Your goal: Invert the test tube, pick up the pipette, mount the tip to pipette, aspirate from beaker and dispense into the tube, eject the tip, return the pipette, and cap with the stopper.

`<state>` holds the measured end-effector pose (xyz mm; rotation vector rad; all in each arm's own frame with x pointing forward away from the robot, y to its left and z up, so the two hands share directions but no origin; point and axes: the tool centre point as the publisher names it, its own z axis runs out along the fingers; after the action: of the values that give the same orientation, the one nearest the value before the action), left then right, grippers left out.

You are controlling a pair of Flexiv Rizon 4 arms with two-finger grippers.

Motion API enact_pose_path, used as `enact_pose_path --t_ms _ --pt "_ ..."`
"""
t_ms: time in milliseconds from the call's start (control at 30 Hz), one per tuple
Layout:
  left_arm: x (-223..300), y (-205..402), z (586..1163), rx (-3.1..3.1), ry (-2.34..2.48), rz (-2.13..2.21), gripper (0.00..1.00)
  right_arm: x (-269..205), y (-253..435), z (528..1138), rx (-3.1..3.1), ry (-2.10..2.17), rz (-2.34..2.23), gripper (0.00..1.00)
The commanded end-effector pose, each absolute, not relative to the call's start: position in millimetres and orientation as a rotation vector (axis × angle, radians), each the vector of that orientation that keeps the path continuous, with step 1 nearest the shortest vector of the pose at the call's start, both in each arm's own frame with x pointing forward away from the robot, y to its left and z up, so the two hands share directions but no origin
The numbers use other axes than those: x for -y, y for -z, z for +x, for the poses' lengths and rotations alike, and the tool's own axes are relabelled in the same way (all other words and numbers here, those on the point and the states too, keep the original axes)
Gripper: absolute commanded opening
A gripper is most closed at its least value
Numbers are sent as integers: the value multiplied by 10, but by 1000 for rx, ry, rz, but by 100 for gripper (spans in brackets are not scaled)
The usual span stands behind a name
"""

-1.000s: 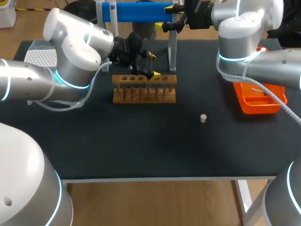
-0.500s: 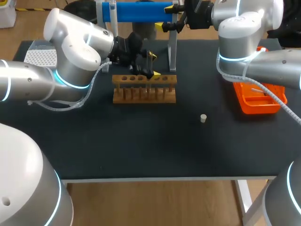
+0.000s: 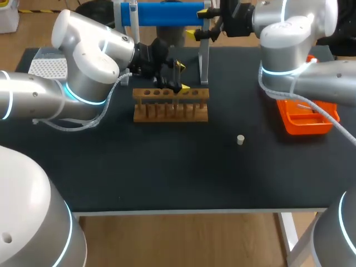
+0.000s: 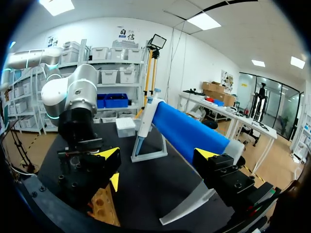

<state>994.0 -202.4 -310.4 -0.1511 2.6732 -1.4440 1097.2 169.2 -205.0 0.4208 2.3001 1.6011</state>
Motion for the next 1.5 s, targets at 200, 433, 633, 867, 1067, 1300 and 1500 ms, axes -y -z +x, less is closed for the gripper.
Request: enact_pose_path --t_ms 200,433,633,867,1067,1300,1500 --pt "2024 3105 9939 -2674 1443 -151 100 -837 2099 10108 -2288 -1536 499 100" --pt "2024 3105 9939 -2674 1443 -151 100 -333 2194 9552 -2275 -1539 538 100" --pt "2024 3105 9939 -2674 1443 -151 100 0 2315 9160 -2293 -1533 555 100" --pt "2024 3105 9939 -2674 1443 -151 100 250 2592 8780 -2329 -1500 592 100" --pt "2024 3105 9939 -2674 1443 -151 100 329 2884 8524 -2360 -1470 598 100" --pt "2024 3105 9939 -2674 1443 -151 100 264 3210 8318 -2354 -1445 589 100" --pt "2024 3105 9939 -2674 1443 -151 100 188 3470 8249 -2353 -1429 652 100"
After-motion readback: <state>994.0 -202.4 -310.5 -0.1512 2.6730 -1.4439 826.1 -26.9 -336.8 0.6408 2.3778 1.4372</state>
